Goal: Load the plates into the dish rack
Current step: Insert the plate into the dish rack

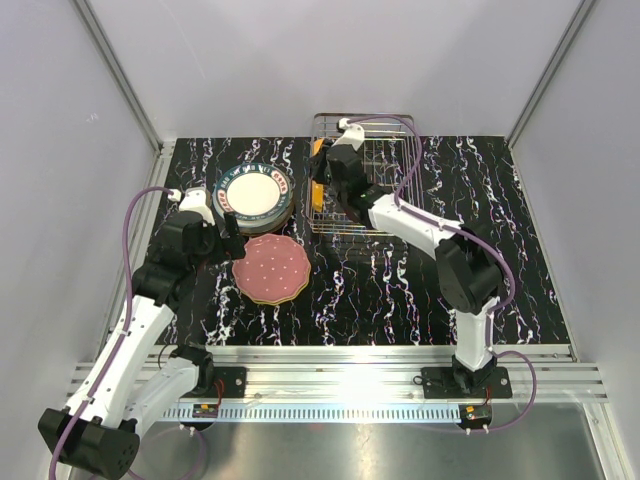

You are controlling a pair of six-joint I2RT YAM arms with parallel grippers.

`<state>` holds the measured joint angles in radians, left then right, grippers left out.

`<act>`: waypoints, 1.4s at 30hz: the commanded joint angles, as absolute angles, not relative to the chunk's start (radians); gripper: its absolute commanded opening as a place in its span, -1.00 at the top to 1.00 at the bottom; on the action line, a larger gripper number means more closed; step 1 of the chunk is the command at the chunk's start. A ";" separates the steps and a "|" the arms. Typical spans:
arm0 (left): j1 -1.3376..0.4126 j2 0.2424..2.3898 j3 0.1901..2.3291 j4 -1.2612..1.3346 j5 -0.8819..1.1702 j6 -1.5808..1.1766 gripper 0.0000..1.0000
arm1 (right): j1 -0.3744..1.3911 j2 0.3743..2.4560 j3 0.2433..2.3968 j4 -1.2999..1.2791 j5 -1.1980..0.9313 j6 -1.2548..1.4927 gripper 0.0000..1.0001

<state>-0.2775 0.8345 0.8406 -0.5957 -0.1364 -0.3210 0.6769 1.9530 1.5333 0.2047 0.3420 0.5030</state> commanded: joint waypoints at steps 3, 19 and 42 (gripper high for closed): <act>-0.279 0.828 0.844 -0.552 -0.115 -0.308 -0.98 | 0.687 1.968 1.713 0.250 0.334 0.402 1.00; -0.279 0.830 0.841 -0.552 -0.115 -0.307 -0.98 | 0.719 2.085 1.859 0.133 0.417 0.290 0.70; -0.279 0.845 0.842 -0.555 -0.110 -0.307 -0.98 | 0.655 2.095 1.874 0.066 0.273 0.333 0.21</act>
